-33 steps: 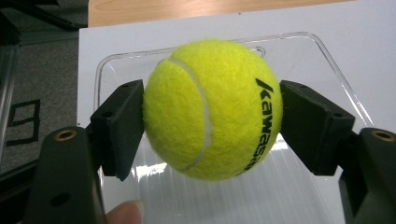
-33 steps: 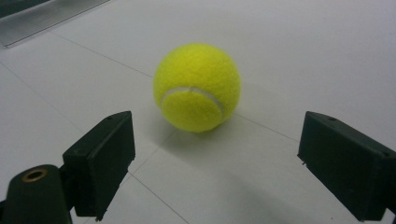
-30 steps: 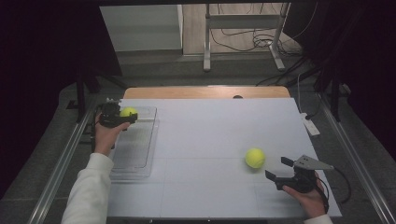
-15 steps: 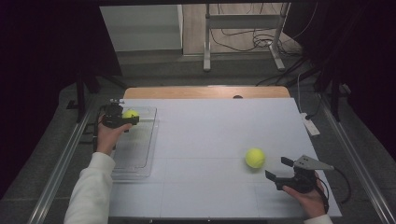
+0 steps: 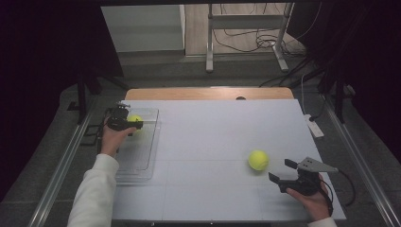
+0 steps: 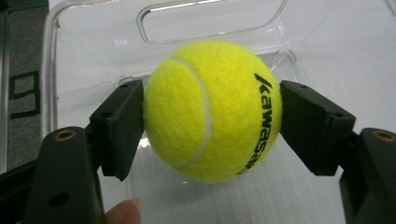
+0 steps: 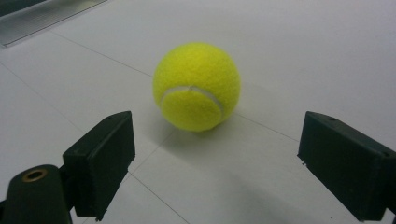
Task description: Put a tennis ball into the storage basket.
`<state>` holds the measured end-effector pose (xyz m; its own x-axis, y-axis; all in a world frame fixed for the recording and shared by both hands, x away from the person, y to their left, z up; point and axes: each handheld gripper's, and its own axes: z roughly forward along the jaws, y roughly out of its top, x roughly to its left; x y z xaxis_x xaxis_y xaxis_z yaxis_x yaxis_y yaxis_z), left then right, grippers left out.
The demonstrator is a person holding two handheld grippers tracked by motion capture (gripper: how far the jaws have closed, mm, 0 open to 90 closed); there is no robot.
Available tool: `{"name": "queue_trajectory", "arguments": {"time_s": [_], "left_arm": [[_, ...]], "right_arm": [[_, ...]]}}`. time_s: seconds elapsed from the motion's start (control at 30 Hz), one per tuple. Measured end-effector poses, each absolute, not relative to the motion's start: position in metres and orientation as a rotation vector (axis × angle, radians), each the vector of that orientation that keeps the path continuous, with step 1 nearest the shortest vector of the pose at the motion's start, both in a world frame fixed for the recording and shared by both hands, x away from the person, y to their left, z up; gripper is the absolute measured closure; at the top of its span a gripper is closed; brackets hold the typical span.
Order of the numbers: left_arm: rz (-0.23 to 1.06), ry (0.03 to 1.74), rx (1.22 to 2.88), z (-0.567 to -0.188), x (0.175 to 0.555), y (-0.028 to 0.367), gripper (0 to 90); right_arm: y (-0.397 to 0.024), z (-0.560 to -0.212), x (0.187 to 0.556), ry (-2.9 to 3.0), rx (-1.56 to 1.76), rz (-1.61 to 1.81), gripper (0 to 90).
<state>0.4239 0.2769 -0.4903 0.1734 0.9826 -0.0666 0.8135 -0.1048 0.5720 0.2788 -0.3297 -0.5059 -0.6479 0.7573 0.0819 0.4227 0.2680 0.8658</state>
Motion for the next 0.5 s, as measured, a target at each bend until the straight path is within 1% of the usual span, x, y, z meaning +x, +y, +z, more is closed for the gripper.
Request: {"name": "queue_trajectory", "arguments": {"time_s": [0.27,0.4,0.5], "left_arm": [[0.465,1.697,2.002,-0.4945,0.4260,0.2750,26.6],[0.472,1.692,1.973,-0.4934,0.4249,0.2746,27.6],[0.476,1.676,1.967,-0.4906,0.4234,0.2740,22.3]], "right_arm": [[-0.3302,-0.5064,0.2792,2.197,1.079,1.330,11.2],[-0.3301,-0.5064,0.2792,2.197,1.077,1.330,11.2],[-0.3301,-0.5063,0.2790,2.196,1.077,1.330,11.2]]}}
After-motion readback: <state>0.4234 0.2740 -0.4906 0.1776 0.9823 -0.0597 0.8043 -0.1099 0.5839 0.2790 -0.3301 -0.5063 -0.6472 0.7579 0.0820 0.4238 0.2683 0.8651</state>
